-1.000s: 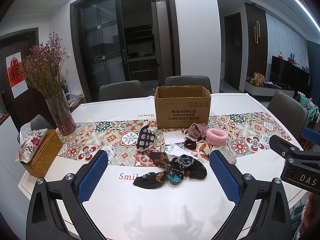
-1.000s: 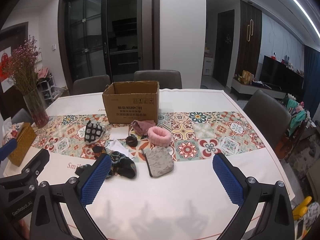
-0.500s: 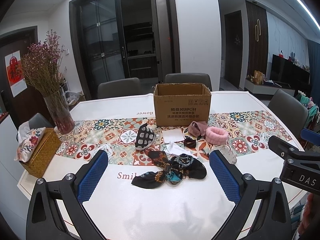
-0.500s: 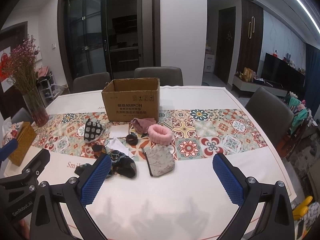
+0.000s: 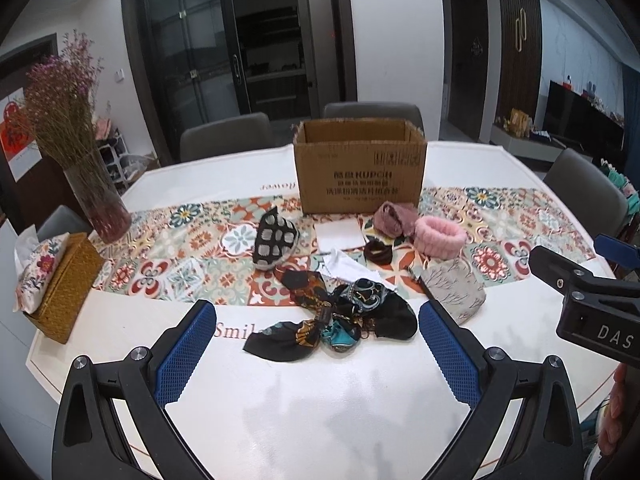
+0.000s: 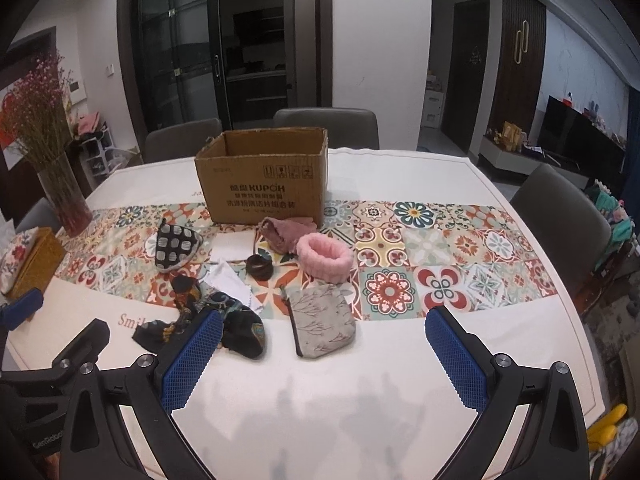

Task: Organize soft objects
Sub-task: 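Grasp the grey floral pouch with the right tool while the left tool grasps the dark scarf, then lift the scarf and pouch and carry both over the cardboard box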

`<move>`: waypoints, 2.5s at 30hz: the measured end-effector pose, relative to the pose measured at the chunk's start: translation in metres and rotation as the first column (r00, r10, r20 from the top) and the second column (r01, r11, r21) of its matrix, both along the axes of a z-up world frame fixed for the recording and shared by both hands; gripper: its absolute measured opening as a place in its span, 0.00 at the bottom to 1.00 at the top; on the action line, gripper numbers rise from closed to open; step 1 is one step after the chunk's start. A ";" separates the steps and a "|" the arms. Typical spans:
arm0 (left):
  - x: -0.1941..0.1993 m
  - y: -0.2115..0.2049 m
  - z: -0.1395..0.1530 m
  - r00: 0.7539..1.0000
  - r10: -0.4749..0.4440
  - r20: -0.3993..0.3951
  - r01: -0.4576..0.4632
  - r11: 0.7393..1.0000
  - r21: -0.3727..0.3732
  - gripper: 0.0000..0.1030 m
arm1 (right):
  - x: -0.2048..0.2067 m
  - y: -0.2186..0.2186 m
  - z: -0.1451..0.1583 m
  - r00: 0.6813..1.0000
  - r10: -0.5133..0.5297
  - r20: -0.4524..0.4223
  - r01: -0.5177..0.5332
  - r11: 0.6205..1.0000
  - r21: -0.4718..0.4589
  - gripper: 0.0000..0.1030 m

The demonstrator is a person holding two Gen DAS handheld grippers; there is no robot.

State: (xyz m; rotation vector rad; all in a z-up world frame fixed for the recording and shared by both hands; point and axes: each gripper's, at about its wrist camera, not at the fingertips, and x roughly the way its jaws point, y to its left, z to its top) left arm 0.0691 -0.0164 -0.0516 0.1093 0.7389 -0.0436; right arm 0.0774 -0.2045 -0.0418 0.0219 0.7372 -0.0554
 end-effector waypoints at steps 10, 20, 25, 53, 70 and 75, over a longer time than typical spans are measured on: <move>0.043 -0.017 -0.057 0.995 -0.001 -0.095 -0.002 1.000 -0.032 1.00 | 0.050 -0.015 -0.059 0.993 0.042 -0.112 -0.040 0.999 0.022 0.99; 0.076 -0.030 -0.105 0.993 0.029 -0.117 -0.020 0.997 0.079 1.00 | 0.094 -0.022 -0.112 0.985 0.070 -0.161 -0.070 0.998 0.007 0.99; 0.093 -0.030 -0.122 0.991 0.056 -0.125 -0.047 0.996 0.075 1.00 | 0.116 -0.023 -0.128 0.984 0.084 -0.158 -0.084 0.996 0.004 0.99; 0.115 -0.023 -0.175 0.971 0.055 -0.232 -0.064 0.997 -0.031 0.51 | 0.140 -0.020 -0.174 0.970 0.137 -0.203 -0.125 0.990 0.068 0.43; 0.080 -0.038 -0.142 0.983 0.054 -0.177 -0.065 0.996 -0.060 0.21 | 0.108 -0.029 -0.143 0.968 0.199 -0.152 -0.185 0.977 0.101 0.12; 0.068 -0.042 -0.123 0.989 0.054 -0.139 -0.064 0.996 -0.063 0.20 | 0.097 -0.031 -0.128 0.969 0.214 -0.119 -0.202 0.973 0.110 0.11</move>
